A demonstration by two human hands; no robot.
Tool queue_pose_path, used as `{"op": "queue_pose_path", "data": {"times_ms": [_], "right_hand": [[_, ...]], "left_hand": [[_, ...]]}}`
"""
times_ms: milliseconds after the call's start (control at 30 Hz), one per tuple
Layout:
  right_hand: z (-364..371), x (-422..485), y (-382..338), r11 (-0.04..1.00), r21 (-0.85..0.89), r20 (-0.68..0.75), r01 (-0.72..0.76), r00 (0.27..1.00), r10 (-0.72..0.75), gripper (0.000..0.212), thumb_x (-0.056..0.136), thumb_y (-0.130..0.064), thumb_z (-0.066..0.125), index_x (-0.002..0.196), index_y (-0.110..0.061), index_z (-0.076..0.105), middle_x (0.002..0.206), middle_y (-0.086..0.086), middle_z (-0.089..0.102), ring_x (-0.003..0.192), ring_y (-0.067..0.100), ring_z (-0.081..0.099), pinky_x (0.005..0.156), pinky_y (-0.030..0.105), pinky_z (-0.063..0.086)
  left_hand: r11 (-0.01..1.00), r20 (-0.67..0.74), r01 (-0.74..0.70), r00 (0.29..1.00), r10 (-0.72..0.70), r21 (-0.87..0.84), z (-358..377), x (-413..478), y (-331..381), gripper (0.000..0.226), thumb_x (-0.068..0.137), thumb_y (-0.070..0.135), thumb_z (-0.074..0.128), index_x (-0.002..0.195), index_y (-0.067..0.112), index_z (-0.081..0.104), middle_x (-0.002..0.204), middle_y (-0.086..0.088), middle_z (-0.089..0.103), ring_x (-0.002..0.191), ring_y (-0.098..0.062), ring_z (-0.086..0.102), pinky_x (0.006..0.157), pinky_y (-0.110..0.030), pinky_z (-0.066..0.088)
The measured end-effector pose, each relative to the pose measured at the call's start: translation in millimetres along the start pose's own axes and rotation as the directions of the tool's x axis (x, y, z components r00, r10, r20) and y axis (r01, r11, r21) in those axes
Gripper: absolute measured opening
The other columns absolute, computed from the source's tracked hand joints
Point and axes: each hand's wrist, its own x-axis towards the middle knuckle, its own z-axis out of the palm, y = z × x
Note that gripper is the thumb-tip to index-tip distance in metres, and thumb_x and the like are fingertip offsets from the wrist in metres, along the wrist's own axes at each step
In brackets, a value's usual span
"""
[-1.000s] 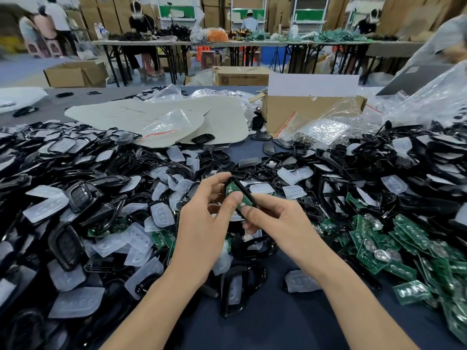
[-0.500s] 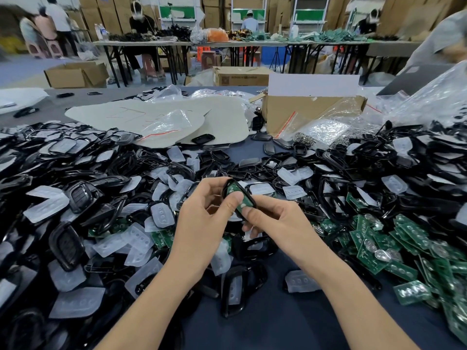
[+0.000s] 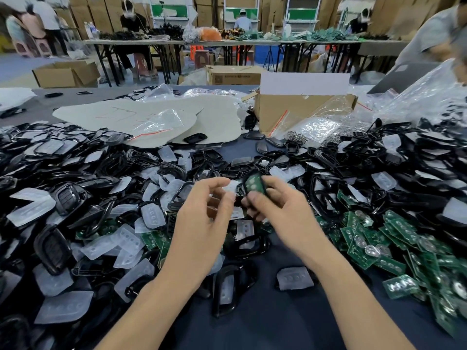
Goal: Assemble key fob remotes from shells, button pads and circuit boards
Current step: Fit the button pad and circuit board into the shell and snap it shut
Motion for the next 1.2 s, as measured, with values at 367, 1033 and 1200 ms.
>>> {"op": "queue_pose_path", "data": {"times_ms": [367,1033,1200], "right_hand": [[-29.3,9.9,1.1,0.891,0.449,-0.466,0.065,0.868,0.172,0.016,0.1,-0.005,0.055,0.112,-0.011,0.047,0.093,-0.001,0.079,0.079,0.02,0.076,0.068,0.023,0.058],[20.3,-1.1,10.9,0.896,0.399,0.075,-0.195,0.981,0.18,0.029,0.084,-0.013,0.067,0.105,-0.034,0.069,0.091,0.005,0.068,0.087,0.018,0.071,0.081,0.038,0.061],[21.0,-2.8,8.8,0.9,0.392,0.095,-0.192,0.981,0.168,0.03,0.081,-0.016,0.07,0.103,-0.037,0.07,0.086,0.002,0.067,0.079,0.012,0.066,0.08,0.039,0.062]], "left_hand": [[0.675,0.668,-0.57,0.728,0.153,0.468,29.3,-36.4,5.6,0.062,0.094,0.067,0.02,0.128,0.031,0.058,0.11,0.01,0.052,0.105,-0.012,0.046,0.093,-0.026,0.032],[0.96,0.023,-0.05,0.999,0.046,0.277,0.8,0.3,-13.2,0.017,0.094,0.058,0.04,0.096,0.043,0.033,0.067,0.022,0.065,0.054,-0.011,0.058,0.052,-0.035,0.045],[0.946,0.024,-0.095,0.995,0.092,0.311,0.9,-1.3,-14.2,0.019,0.091,0.06,0.037,0.098,0.043,0.031,0.055,0.014,0.06,0.056,-0.012,0.059,0.053,-0.03,0.045]]}}
